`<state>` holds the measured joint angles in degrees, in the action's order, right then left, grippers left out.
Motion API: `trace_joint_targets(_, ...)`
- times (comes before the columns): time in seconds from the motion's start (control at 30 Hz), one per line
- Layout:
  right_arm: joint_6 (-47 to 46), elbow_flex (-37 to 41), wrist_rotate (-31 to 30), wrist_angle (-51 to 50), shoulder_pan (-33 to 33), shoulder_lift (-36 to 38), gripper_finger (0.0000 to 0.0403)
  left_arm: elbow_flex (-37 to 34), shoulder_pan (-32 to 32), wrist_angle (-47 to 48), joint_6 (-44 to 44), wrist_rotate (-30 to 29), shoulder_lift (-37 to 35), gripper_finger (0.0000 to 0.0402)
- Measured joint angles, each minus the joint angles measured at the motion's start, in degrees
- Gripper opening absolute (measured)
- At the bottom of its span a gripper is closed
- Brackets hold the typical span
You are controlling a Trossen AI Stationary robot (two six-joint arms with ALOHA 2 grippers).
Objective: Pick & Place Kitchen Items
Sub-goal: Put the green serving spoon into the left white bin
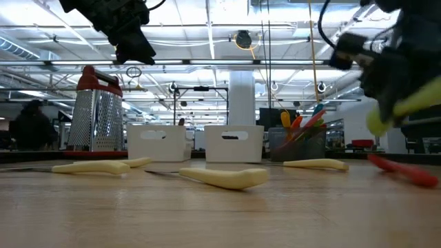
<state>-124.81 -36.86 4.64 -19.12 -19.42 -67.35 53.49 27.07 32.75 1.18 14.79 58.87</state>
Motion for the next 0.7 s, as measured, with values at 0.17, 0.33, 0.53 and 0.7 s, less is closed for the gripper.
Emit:
trace_joint_targets(0.17, 3.2, 0.0, -6.9, 10.7, 0.4, 0.5, 0.0028, 0.0, -0.1, 0.0, 2.5, -2.8, 0.0, 0.0168)
trace_joint_targets(0.33, 8.6, 0.0, -13.4, 18.7, 3.0, 0.5, 0.0028, 0.0, -1.2, -1.1, 4.2, -2.4, 0.0, 0.0168)
trace_joint_targets(0.53, 19.5, -0.1, -15.2, 30.9, 9.0, 0.5, 0.0028, 0.0, -4.7, -6.0, 7.3, -0.3, 0.0, 0.0168)
trace_joint_targets(0.7, 29.1, -0.1, -14.2, 41.0, 15.0, 0.5, 0.0028, 0.0, -8.7, -10.2, 10.0, -0.3, 0.1, 0.0168)
